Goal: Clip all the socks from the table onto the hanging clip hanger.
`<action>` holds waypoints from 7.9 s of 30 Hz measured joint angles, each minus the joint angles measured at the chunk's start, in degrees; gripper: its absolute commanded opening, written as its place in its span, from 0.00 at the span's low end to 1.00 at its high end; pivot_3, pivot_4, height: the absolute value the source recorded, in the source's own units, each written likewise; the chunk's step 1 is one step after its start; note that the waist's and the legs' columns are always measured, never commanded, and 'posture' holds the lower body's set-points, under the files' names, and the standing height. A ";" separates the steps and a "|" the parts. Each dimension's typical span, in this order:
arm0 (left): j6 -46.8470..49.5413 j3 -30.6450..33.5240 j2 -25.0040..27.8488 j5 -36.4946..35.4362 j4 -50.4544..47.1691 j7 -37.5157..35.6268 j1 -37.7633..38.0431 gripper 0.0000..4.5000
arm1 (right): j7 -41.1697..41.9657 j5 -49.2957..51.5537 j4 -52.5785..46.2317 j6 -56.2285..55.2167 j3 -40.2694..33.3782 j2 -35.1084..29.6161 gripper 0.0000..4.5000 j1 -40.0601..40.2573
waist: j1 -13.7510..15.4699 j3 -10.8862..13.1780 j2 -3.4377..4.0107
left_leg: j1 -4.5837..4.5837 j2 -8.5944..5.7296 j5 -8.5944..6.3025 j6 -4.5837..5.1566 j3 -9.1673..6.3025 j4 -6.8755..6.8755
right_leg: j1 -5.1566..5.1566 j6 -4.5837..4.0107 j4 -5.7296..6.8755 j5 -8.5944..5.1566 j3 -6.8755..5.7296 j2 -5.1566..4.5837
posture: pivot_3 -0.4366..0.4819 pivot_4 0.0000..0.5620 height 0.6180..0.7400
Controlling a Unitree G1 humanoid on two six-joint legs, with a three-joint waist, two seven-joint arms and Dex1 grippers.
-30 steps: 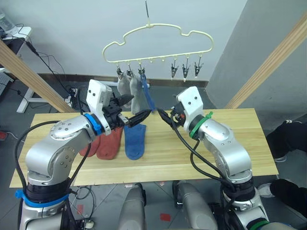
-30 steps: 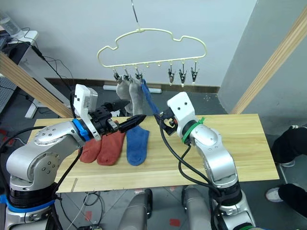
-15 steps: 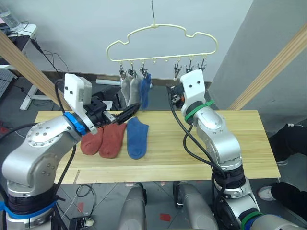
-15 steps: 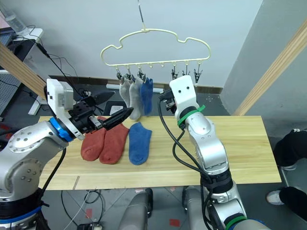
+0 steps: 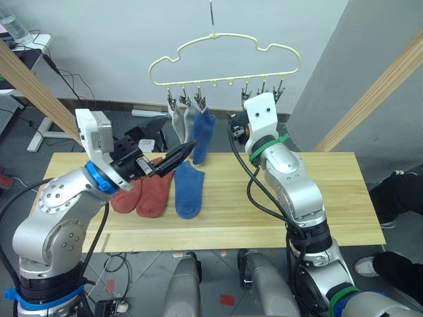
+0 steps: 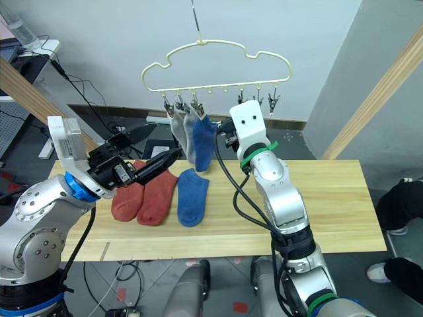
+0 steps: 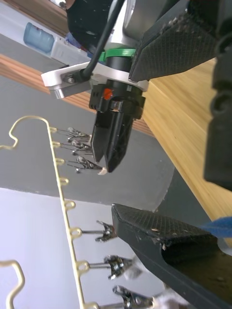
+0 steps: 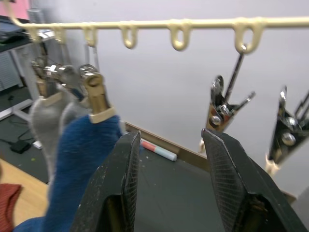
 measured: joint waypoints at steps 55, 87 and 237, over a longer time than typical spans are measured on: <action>-2.24 -3.65 -0.83 3.78 3.25 1.85 -2.00 1.00 | -2.73 4.56 10.03 -6.34 -4.04 5.03 0.47 -7.80 | -0.03 0.00 0.01 | 0.04 0.00 0.03 0.08 -0.03 0.77 | 0.00 -0.08 0.83 0.04 0.01 0.09 | 0.53 0.55 1.00; -2.27 -4.02 -0.79 4.03 3.24 1.69 -1.61 1.00 | -3.83 10.90 12.94 -3.78 -4.94 5.56 0.47 -10.25 | -0.03 0.01 0.01 | 0.04 0.02 0.02 0.08 -0.03 0.73 | -0.02 -0.07 0.79 0.04 0.02 0.11 | 0.54 0.55 1.00; -8.83 -26.20 -17.44 43.68 43.86 15.73 -8.56 0.54 | 10.82 54.13 20.31 47.20 -30.98 -12.51 0.08 -24.64 | -0.84 0.08 0.20 | -0.03 0.01 -0.10 0.30 0.23 0.18 | 0.01 -0.21 0.04 0.20 0.12 0.09 | 0.43 0.58 1.00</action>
